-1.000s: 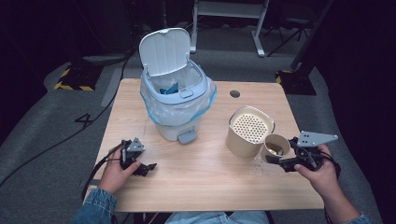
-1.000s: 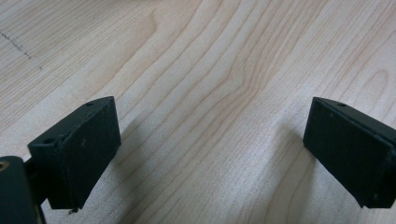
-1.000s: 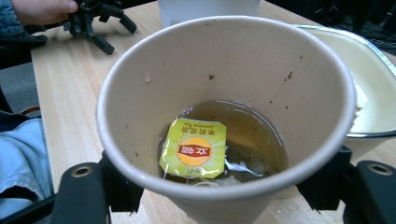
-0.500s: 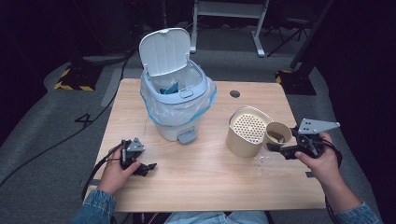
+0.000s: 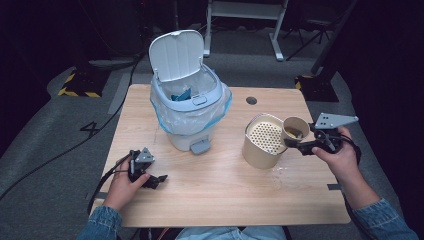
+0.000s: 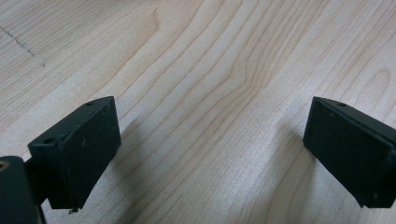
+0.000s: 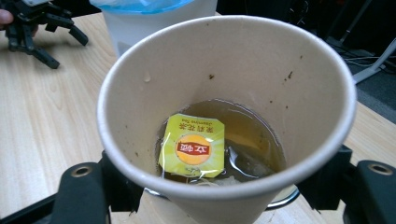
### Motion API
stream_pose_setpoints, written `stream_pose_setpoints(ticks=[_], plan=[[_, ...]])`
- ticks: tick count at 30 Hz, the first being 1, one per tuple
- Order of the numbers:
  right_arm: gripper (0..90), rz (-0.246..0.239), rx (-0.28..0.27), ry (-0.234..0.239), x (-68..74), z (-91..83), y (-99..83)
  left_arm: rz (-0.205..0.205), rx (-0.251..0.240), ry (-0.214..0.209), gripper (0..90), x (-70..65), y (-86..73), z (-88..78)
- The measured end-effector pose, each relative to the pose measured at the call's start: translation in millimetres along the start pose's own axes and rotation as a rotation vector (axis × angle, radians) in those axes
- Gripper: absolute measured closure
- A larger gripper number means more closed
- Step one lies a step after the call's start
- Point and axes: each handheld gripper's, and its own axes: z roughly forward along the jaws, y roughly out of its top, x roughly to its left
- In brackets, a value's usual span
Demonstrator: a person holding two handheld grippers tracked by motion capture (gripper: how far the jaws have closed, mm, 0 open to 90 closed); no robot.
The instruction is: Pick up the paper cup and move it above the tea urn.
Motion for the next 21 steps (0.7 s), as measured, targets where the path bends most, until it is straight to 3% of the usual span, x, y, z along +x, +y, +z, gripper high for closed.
stream_pose_setpoints(ticks=[15,20,21], plan=[[29.9,-0.026,0.008,-0.041,-27.3,11.1,9.3,-0.003,-0.001,-0.002,4.2,0.0,0.0,0.1],[30.1,-0.061,0.014,-0.071,-34.2,13.4,11.1,-0.003,-0.001,-0.002,4.2,0.0,0.0,0.2],[30.1,-0.092,0.020,-0.091,-35.9,14.7,11.9,-0.003,0.000,-0.002,4.2,0.0,0.0,0.2]])
